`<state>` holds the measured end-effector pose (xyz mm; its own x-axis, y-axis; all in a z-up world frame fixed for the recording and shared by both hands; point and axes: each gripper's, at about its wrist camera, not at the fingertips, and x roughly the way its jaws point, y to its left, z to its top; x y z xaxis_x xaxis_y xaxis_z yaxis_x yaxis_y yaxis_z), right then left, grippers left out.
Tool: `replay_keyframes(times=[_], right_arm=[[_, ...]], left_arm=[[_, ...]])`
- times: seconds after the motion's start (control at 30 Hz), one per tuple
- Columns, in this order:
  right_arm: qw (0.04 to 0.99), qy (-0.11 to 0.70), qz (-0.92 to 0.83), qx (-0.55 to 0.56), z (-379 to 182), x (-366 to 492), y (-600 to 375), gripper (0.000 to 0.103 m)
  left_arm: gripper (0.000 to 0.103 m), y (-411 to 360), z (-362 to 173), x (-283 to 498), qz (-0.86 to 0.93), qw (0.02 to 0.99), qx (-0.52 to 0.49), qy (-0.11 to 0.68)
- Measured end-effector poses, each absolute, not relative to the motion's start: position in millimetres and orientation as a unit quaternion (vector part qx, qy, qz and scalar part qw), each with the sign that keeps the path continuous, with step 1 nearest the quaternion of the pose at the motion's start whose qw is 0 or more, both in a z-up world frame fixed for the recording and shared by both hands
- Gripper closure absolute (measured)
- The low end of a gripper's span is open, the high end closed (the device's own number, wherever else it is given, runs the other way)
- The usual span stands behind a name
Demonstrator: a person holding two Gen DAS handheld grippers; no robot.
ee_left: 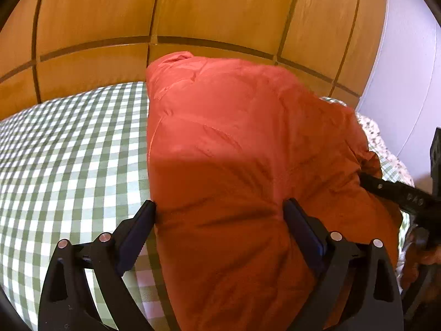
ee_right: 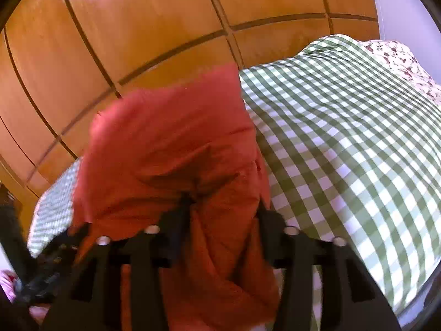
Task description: Fold small clothes
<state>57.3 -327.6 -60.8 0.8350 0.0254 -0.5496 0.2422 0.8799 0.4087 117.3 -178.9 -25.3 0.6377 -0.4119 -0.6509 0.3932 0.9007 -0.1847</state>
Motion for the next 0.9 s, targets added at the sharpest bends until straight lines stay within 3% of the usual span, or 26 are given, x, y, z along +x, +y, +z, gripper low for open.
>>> replay_keyframes(times=[0.07, 0.13, 0.3, 0.47, 0.9], right_arm=[[0.923, 0.272, -0.058, 0.265, -63.2, 46.8, -334.5, 0.039], [0.917, 0.275, -0.072, 0.279, -63.1, 39.4, -340.7, 0.013], [0.911, 0.272, -0.034, 0.310, -60.0, 27.5, -354.5, 0.002], [0.889, 0.286, 0.016, 0.357, -62.7, 41.3, -367.7, 0.002], [0.834, 0.308, 0.134, 0.438, -93.9, 79.4, -379.5, 0.002]], left_arm=[[0.010, -173.3, -22.0, 117.3, -0.235, 0.897, -0.027, 0.373], [0.008, -159.5, -20.6, 118.2, -0.249, 0.886, -0.053, 0.387], [0.004, -123.9, -19.0, 126.5, -0.264, 0.853, -0.165, 0.419], [0.004, -119.0, -30.0, 137.7, -0.307, 0.798, -0.233, 0.463], [0.004, -139.5, -52.1, 140.4, -0.340, 0.761, -0.233, 0.501]])
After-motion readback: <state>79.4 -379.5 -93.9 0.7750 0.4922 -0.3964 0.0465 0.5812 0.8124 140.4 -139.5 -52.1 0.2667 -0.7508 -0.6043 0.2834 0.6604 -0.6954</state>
